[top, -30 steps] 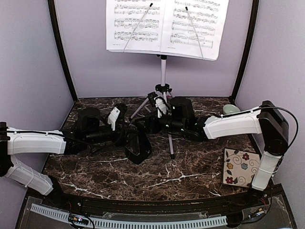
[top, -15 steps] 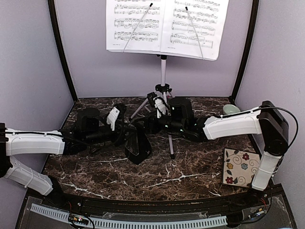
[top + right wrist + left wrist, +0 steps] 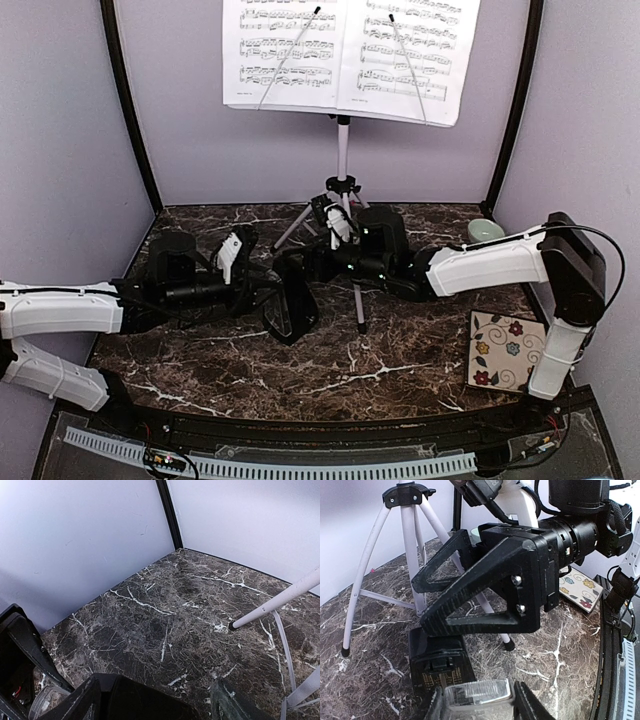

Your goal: Set up the instrument practice props

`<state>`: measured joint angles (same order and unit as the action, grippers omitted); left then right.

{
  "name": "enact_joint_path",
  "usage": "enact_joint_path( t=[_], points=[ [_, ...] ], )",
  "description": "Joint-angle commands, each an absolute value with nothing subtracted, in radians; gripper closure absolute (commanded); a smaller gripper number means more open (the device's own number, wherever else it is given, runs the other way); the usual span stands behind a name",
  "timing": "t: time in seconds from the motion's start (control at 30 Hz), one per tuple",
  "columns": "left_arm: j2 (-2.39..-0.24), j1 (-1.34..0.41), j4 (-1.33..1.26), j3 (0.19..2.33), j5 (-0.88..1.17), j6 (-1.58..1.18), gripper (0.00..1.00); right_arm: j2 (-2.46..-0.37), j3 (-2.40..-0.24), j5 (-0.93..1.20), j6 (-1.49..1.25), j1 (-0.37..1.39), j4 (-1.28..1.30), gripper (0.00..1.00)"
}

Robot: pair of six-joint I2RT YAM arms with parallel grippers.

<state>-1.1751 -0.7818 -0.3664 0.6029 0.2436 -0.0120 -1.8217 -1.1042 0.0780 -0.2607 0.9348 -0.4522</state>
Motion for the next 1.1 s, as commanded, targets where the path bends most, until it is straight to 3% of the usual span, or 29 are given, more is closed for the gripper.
enact_joint_path(
  t=[0.0,0.3,0.53,1.07],
  points=[
    [-1.103,-0.782,-0.376,0.598,0.218,-0.047,0.79,-1.961,-0.976,-0.006,-0.157,0.927,0.078,0.25],
    [-1.108,-0.641,0.214,0.872,0.072,-0.191,0.79,-1.915,-1.049,0.054,-0.091,0.940,0.075,0.24],
    [-1.371,-0.475,0.537,1.131,0.083,-0.210,0.79,-1.902,-1.145,0.070,-0.066,0.955,0.109,0.23],
    [-1.826,-0.333,0.557,1.333,0.169,-0.181,0.80,-1.835,-1.396,0.070,-0.075,0.969,0.157,0.18]
  ],
)
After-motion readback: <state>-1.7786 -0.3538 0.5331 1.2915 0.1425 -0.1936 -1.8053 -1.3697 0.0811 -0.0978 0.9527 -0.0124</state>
